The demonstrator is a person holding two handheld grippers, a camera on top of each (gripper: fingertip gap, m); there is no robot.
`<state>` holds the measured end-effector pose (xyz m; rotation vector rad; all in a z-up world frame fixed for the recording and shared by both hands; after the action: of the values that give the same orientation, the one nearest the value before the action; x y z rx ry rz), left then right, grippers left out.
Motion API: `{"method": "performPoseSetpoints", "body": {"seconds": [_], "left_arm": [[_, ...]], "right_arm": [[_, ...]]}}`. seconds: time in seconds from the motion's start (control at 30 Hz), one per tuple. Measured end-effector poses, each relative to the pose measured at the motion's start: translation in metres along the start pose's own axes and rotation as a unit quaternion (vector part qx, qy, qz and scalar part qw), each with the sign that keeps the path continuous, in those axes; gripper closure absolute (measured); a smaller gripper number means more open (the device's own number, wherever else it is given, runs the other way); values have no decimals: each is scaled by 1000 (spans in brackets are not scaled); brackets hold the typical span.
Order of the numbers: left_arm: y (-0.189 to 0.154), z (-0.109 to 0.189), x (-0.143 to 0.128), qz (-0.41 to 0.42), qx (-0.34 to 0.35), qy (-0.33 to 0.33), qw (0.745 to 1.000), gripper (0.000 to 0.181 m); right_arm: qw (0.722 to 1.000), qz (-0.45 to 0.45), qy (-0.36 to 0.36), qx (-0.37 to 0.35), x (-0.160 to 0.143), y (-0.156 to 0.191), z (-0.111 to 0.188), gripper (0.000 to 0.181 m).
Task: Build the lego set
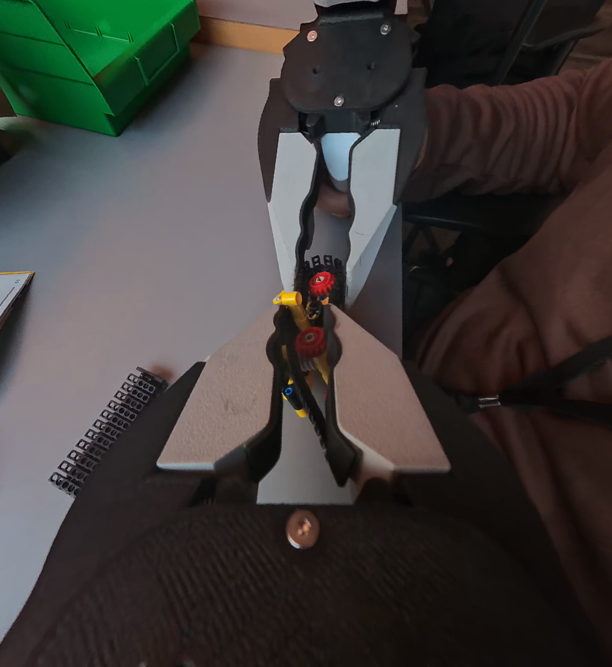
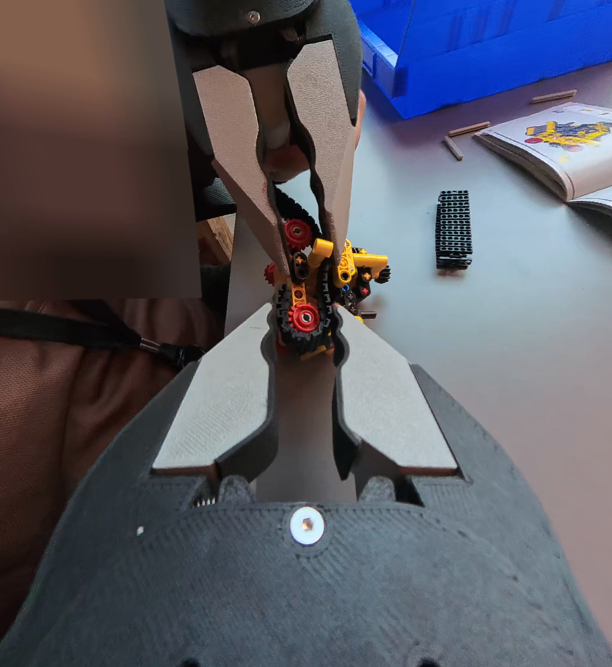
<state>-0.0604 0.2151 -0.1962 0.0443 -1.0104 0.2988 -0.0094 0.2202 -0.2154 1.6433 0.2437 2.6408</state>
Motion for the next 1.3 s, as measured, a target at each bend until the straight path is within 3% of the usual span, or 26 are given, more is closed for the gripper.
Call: {"method": "performPoseSetpoints", "body": {"seconds": [0.23, 0.43, 0.7, 1.07, 1.3], "left_arm": [[-5, 5, -2, 0, -23, 17, 1000, 161], [-4, 17, -2, -11, -11, 34, 999, 147], [-6, 34, -19, -12, -18, 80, 997, 143], [0, 42, -40, 53, -56, 67, 995, 179], [-21, 40, -33, 43, -46, 58, 996, 179]], "right_arm": [[1000, 2, -3, 29, 1, 6, 1, 156], [999, -8, -14, 37, 3, 5, 3, 156], [998, -9, -31, 50, 5, 6, 8, 157], [999, 7, -12, 39, 2, 7, 3, 156], [1000, 18, -3, 20, 0, 6, 1, 156]]}}
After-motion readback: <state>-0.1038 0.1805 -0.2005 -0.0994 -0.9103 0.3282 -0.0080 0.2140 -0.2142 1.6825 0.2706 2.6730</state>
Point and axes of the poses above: each gripper's, where its closed fingertips meet, z back along the fingers, x out of its top, y = z × x across the jaws, the point moved 3 cm from there along z, back along the fingers, and after that the axes turned 5 degrees about -x, right-handed, at the moved point
